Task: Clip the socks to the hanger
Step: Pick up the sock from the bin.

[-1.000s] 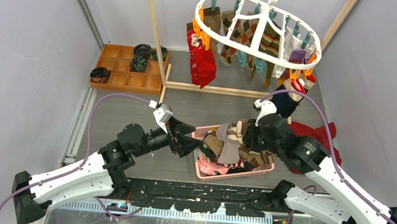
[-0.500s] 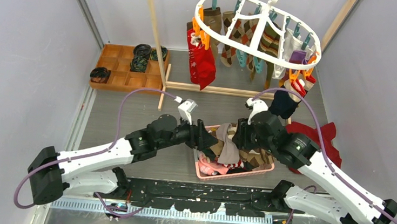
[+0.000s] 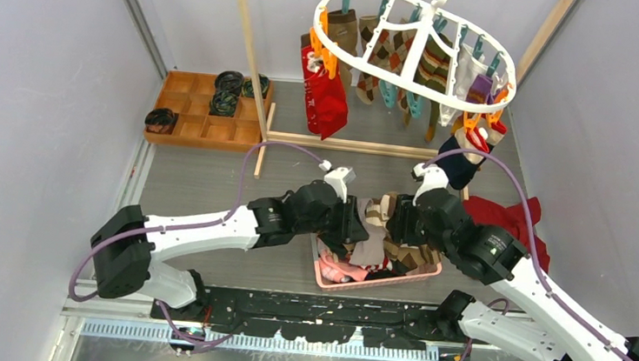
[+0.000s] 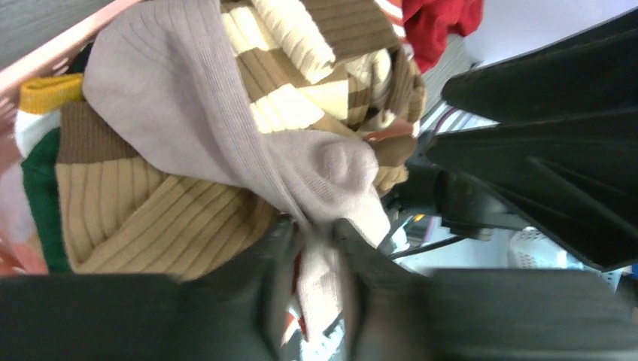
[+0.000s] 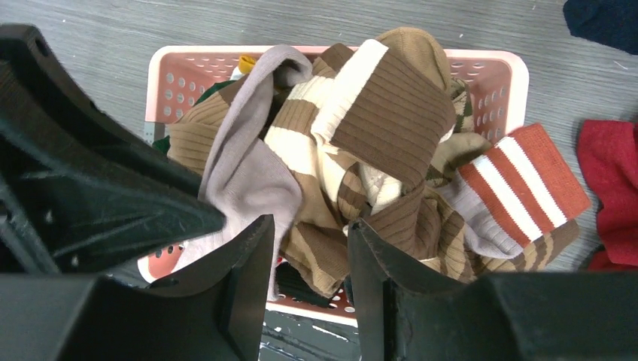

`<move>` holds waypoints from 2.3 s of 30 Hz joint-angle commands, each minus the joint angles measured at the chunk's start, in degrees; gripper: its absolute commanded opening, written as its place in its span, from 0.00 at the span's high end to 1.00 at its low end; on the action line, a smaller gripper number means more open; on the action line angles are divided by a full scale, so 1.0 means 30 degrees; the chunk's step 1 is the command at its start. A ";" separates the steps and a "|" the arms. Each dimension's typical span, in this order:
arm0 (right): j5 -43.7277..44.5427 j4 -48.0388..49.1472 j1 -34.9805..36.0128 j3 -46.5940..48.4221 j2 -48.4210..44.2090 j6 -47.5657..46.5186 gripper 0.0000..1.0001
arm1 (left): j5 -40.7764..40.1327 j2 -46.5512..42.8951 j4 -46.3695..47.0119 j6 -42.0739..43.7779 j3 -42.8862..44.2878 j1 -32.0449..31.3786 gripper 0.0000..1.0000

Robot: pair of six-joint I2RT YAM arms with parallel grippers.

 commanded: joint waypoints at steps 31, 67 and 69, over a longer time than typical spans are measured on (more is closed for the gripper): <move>-0.0240 0.2170 0.0059 0.0686 -0.2085 -0.1016 0.38 | -0.1709 -0.7825 0.1665 0.1069 -0.2585 0.1335 1.00; -0.9156 1.0857 0.0126 -0.0335 0.0013 -0.7238 0.48 | -0.3526 -0.8013 0.4803 -0.3576 -0.0442 0.1459 1.00; -0.9528 1.0691 0.0143 -0.0336 0.0031 -0.6710 0.69 | -0.4102 -0.8060 0.4711 -0.3798 -0.0672 0.1552 1.00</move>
